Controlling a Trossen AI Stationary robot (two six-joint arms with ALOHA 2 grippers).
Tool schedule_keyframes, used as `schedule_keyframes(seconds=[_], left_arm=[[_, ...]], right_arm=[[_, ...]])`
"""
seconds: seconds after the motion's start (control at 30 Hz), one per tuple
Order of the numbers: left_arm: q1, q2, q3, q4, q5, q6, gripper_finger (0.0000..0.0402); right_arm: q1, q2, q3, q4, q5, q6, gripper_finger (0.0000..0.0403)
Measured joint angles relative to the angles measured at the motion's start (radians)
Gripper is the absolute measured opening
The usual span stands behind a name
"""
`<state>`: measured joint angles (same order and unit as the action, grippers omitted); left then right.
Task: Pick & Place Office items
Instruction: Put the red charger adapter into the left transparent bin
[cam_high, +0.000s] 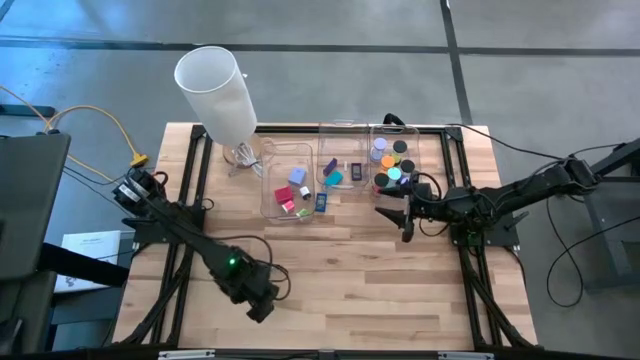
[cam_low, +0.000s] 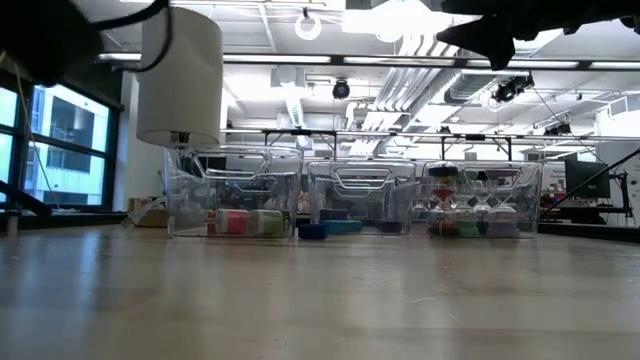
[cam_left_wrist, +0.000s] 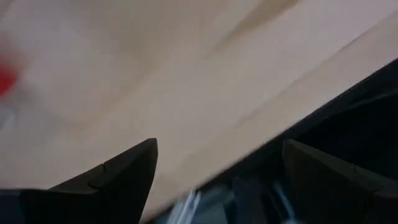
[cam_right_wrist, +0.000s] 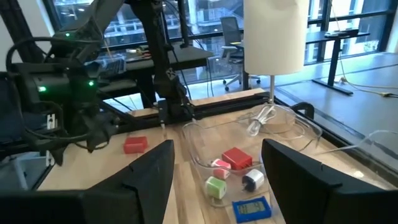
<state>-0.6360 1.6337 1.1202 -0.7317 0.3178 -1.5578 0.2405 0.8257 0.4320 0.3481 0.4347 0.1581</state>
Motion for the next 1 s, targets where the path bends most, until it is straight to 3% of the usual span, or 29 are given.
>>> schedule_keyframes(seconds=[0.13, 0.3, 0.53, 0.83, 1.0], left_arm=[[0.022, 0.0, 0.0, -0.068, 0.177, -0.027, 0.0337], [0.025, 0.0, 0.0, -0.124, 0.234, -0.08, 0.0337], [0.002, 0.0, 0.0, -0.245, 0.217, -0.113, 0.0337], [-0.01, -0.001, 0.0, -0.353, 0.021, -0.015, 0.0337], [-0.022, -0.001, 0.0, -0.358, 0.008, -0.055, 0.0337]], right_arm=[[0.002, 0.0, 0.0, 0.0, 0.0, 0.004, 0.0231], [0.002, 0.0, 0.0, 0.0, -0.019, 0.005, 0.0231], [0.002, 0.0, 0.0, 0.0, -0.021, 0.005, 0.0231], [0.002, 0.06, 0.0, 0.015, -0.019, 0.031, 0.0231], [0.002, 0.081, 0.0, 0.06, -0.019, 0.018, 0.0231]])
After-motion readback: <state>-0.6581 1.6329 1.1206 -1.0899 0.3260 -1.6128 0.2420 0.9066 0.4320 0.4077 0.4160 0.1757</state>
